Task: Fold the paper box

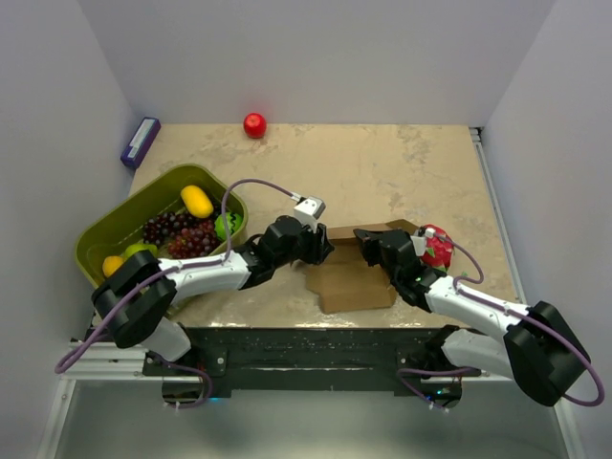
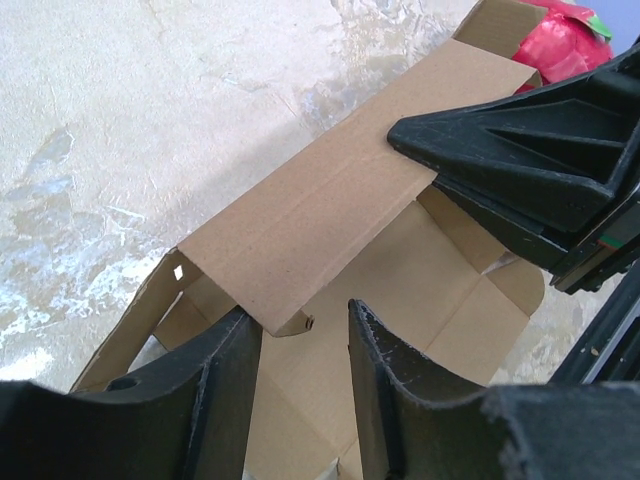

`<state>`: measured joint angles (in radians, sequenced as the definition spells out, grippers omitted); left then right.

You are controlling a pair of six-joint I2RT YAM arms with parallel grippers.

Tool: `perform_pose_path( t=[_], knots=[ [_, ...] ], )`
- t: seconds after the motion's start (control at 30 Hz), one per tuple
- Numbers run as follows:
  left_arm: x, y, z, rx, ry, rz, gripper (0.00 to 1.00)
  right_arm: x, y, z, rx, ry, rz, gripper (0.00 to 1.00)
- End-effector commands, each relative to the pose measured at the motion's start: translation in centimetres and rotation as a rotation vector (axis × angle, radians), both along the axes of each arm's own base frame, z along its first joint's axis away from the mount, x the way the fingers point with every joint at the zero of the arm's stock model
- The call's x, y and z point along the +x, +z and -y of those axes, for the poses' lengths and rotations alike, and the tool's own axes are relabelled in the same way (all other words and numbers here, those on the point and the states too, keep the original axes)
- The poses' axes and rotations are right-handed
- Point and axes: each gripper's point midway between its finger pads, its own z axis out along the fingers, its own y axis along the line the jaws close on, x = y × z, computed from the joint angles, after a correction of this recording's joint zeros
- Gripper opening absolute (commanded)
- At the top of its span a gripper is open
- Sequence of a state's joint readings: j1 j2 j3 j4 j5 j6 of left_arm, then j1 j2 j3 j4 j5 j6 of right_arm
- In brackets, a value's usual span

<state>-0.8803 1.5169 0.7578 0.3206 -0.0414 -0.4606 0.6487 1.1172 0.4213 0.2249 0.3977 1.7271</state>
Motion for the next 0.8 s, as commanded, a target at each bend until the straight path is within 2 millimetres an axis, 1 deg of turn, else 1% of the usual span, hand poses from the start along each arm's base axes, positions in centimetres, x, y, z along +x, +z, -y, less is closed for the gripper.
perform_pose_path(
  t=[0.0, 0.07, 0.13, 0.2, 0.23, 0.27, 0.3, 0.33, 0.37, 0.4, 0.47, 0.53, 0.57, 0.63, 0.67, 0.73, 0.77],
  knots=[
    [1.4, 4.0, 1.7, -0.114, -0.002, 0.088, 0.44, 0.2, -0.1, 0.2, -0.029, -0.01, 0.014, 0.0],
    [1.1, 4.0, 1.3, -0.113, -0.001, 0.09, 0.45, 0.2, -0.1, 0.2, -0.031, -0.011, 0.013, 0.0],
    [0.8, 3.7, 0.7, -0.095, 0.004, 0.086, 0.51, 0.2, 0.0, 0.3, -0.03, -0.016, 0.015, 0.0],
    [0.1, 2.9, -0.4, -0.059, 0.001, 0.074, 0.58, 0.2, 0.1, 0.3, -0.027, -0.018, 0.017, 0.0],
    [-0.2, 2.5, -0.8, -0.048, 0.001, 0.07, 0.6, 0.2, 0.1, 0.4, -0.029, -0.019, 0.018, 0.0],
    [-0.8, 1.7, -1.7, -0.028, 0.007, 0.061, 0.62, 0.2, 0.1, 0.4, -0.029, -0.019, 0.018, 0.0],
    [-1.1, 1.4, -2.1, -0.021, 0.009, 0.059, 0.66, 0.1, 0.1, 0.5, -0.028, -0.019, 0.018, 0.0],
    [-1.6, 0.2, -2.9, 0.0, 0.013, 0.044, 0.68, 0.1, 0.1, 0.5, -0.027, -0.019, 0.019, 0.0],
    [-1.9, 0.4, -3.3, -0.005, 0.015, 0.051, 0.69, 0.1, 0.2, 0.5, -0.024, -0.018, 0.021, 0.0],
    [-2.0, 0.2, -3.7, 0.002, 0.018, 0.052, 0.71, 0.1, 0.2, 0.4, -0.023, -0.017, 0.021, 0.0],
    [-2.2, -0.6, -4.6, 0.03, 0.036, 0.053, 0.71, 0.1, 0.3, 0.5, -0.025, -0.02, 0.024, 0.0],
    [-1.9, -1.0, -5.2, 0.059, 0.058, 0.055, 0.67, 0.1, 0.3, 0.4, -0.024, -0.018, 0.023, 0.0],
    [-1.7, -1.6, -5.9, 0.09, 0.089, 0.053, 0.65, 0.1, 0.2, 0.4, -0.028, -0.017, 0.02, 0.0],
    [-1.2, -1.9, -6.4, 0.113, 0.123, 0.057, 0.6, 0.1, 0.3, 0.3, -0.024, -0.013, 0.023, 0.0],
    [-0.8, -2.3, -6.9, 0.139, 0.153, 0.058, 0.54, 0.1, 0.2, 0.4, -0.026, -0.014, 0.02, 0.0],
    [-0.3, -2.8, -7.3, 0.165, 0.183, 0.054, 0.48, 0.1, 0.2, 0.3, -0.025, -0.013, 0.02, 0.0],
    [-0.1, -3.2, -7.6, 0.181, 0.201, 0.054, 0.42, 0.1, 0.1, 0.4, -0.026, -0.013, 0.019, 0.0]
  ],
)
